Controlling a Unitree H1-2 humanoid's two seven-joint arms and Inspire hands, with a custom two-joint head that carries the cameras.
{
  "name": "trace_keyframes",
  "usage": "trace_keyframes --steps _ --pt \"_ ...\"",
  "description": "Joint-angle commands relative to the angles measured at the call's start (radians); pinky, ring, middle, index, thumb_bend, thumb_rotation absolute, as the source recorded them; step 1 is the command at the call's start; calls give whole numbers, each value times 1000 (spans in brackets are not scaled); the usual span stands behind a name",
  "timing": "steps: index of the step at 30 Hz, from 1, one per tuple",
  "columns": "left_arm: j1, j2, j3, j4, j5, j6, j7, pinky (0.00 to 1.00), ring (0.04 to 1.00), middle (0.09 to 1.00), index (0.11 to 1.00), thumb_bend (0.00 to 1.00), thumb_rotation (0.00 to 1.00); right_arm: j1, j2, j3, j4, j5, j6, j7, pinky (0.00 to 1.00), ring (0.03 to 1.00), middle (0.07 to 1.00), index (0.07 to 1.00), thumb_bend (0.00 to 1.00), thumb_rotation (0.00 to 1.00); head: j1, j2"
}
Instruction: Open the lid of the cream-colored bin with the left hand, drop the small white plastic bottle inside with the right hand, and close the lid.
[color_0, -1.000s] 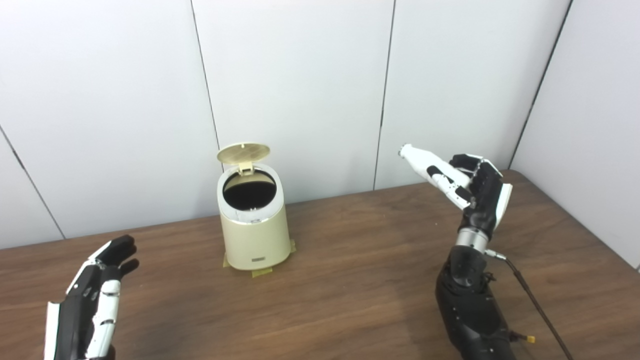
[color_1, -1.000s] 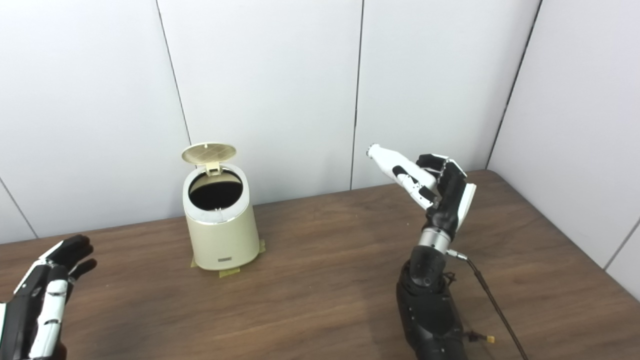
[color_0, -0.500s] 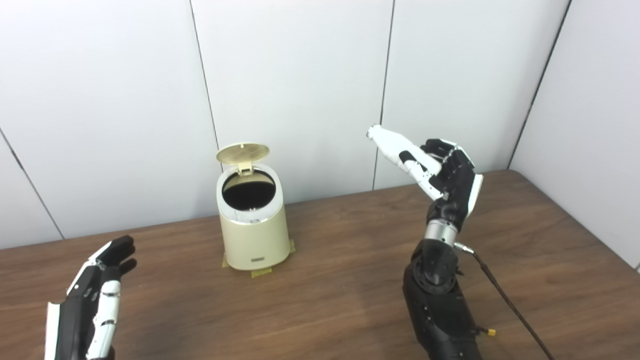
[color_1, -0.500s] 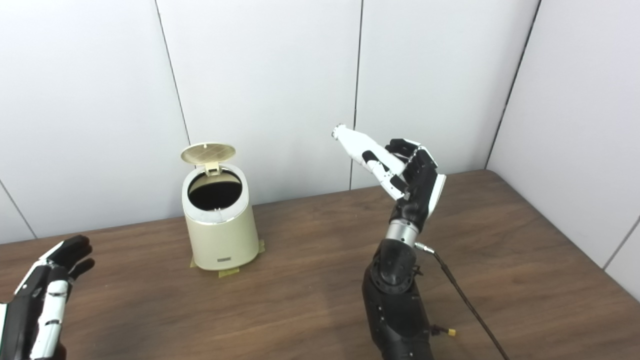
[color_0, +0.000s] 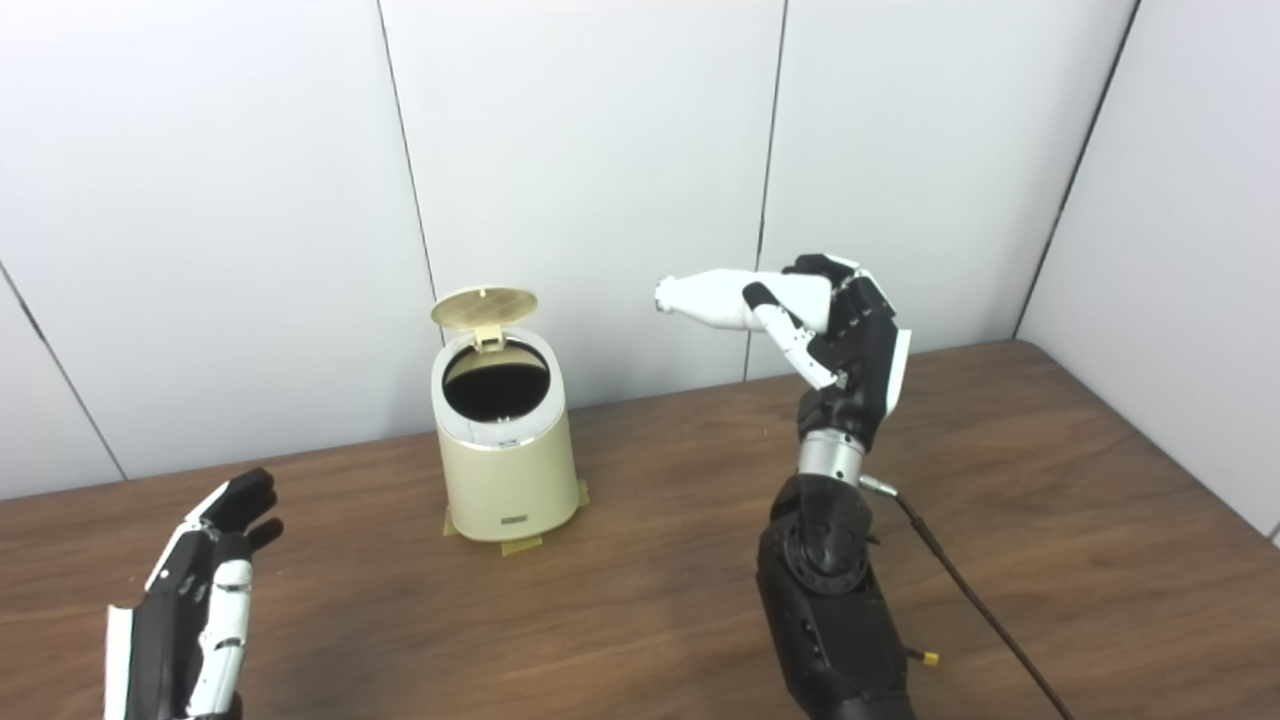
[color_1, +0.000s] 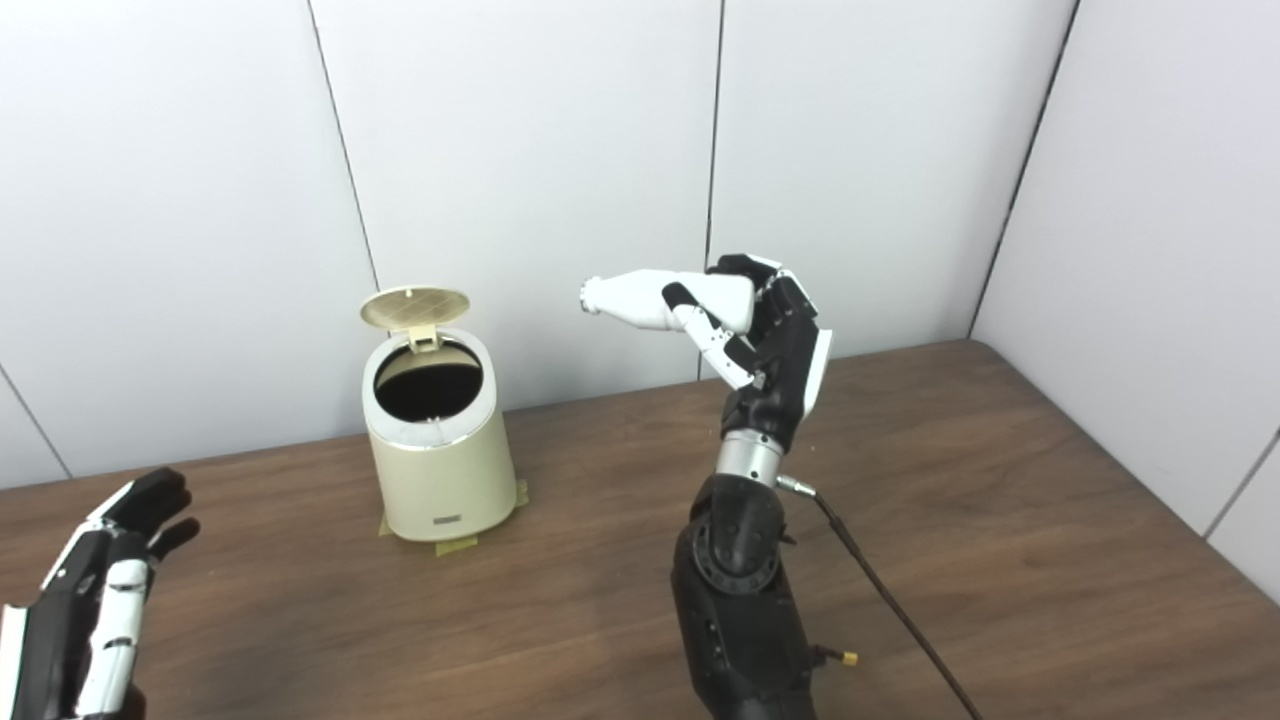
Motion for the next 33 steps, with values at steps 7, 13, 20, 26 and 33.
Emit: trace_keyframes --steps 7,13,20,26,33 --pt "-30 -15 -2 1 8 -26 22 812 860 848 823 228 648 -54 25 32 -27 -4 -44 35 356 434 504 499 500 0 22 -1" --pt "-28 -25 -4 -3 32 -19 39 801 849 842 817 245 639 -72 48 49 -11 16 -57 69 361 435 500 497 500 0 48 -3" --pt "-30 -37 -8 1 40 -26 48 820 856 843 814 253 619 -103 58 73 24 17 -82 88 376 449 502 480 502 0 79 -6" --pt "-33 -43 -11 13 68 -51 56 839 867 843 819 254 668 -120 68 79 45 25 -68 103 351 446 519 482 499 0 114 -9" --pt "-34 -56 -17 19 90 -73 74 819 855 836 817 263 685 -140 63 87 92 17 -66 106 378 436 521 484 500 0 155 -10"
